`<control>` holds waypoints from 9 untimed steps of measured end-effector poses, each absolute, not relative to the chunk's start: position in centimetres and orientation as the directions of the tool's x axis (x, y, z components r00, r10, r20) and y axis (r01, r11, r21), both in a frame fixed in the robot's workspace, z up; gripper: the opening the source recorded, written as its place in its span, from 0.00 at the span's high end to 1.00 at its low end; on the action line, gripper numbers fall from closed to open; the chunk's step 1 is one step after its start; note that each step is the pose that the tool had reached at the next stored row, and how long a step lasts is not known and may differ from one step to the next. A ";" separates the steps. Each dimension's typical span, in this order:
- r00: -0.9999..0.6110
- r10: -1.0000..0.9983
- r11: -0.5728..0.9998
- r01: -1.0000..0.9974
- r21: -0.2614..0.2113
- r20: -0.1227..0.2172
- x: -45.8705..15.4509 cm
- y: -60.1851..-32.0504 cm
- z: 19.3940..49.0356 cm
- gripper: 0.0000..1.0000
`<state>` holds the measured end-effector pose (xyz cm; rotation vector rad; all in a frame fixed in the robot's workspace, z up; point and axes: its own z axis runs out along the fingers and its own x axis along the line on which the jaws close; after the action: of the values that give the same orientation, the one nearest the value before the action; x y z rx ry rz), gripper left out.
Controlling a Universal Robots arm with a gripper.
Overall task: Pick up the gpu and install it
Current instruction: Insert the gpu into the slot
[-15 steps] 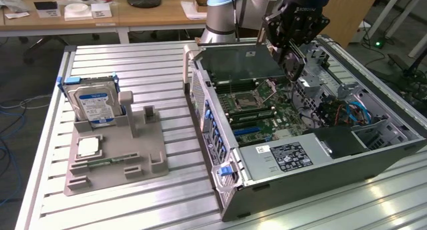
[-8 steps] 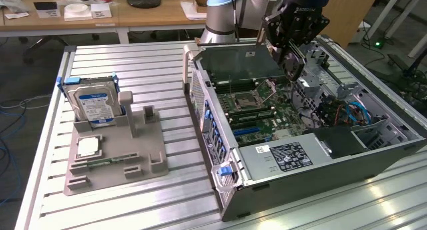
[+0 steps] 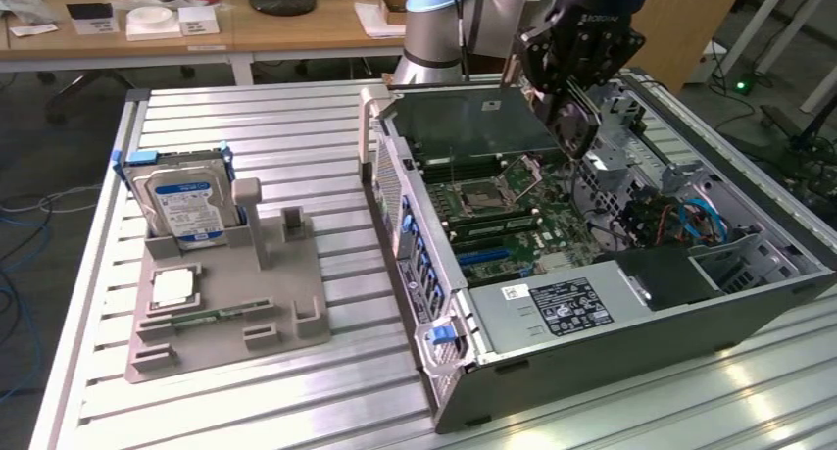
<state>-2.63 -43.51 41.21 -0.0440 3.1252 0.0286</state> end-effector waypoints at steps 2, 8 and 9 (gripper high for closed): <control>-0.998 -0.056 0.998 -0.057 0.018 -0.016 -2.6 -43.5 41.2 0.72; -0.990 -0.140 0.990 -0.140 0.018 -0.016 -2.6 -43.5 41.2 0.72; -0.988 -0.153 0.988 -0.153 0.018 -0.016 -2.6 -43.5 41.2 0.72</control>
<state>-2.64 -43.51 41.22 -0.2399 3.1174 0.0299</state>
